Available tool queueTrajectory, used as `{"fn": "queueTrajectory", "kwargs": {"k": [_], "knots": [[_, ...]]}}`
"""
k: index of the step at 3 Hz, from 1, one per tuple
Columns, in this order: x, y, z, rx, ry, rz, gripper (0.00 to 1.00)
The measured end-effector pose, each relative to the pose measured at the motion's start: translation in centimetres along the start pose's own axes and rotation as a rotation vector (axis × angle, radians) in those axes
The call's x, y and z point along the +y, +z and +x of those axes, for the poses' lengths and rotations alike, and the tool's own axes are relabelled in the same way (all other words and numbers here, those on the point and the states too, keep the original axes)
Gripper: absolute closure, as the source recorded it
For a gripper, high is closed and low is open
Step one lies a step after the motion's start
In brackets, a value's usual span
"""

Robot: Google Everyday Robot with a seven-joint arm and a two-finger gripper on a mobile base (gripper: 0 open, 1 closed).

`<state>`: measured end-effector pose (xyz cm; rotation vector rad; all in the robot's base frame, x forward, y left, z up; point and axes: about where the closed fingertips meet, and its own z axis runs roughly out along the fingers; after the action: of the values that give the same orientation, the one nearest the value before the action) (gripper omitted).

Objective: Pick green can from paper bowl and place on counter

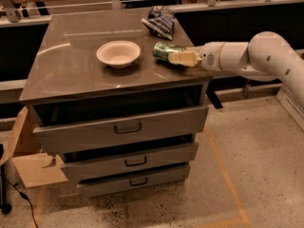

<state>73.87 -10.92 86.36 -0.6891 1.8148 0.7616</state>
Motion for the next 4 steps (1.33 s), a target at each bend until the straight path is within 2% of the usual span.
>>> {"fn": "queueTrajectory", "kwargs": {"k": [2, 3, 4], "knots": [[1.0, 0.6, -0.5, 0.028, -0.035, -0.032, 0.13], [1.0, 0.1, -1.2, 0.027, -0.071, -0.025, 0.0], [1.0, -0.5, -1.7, 0.02, -0.099, -0.014, 0.0]]}}
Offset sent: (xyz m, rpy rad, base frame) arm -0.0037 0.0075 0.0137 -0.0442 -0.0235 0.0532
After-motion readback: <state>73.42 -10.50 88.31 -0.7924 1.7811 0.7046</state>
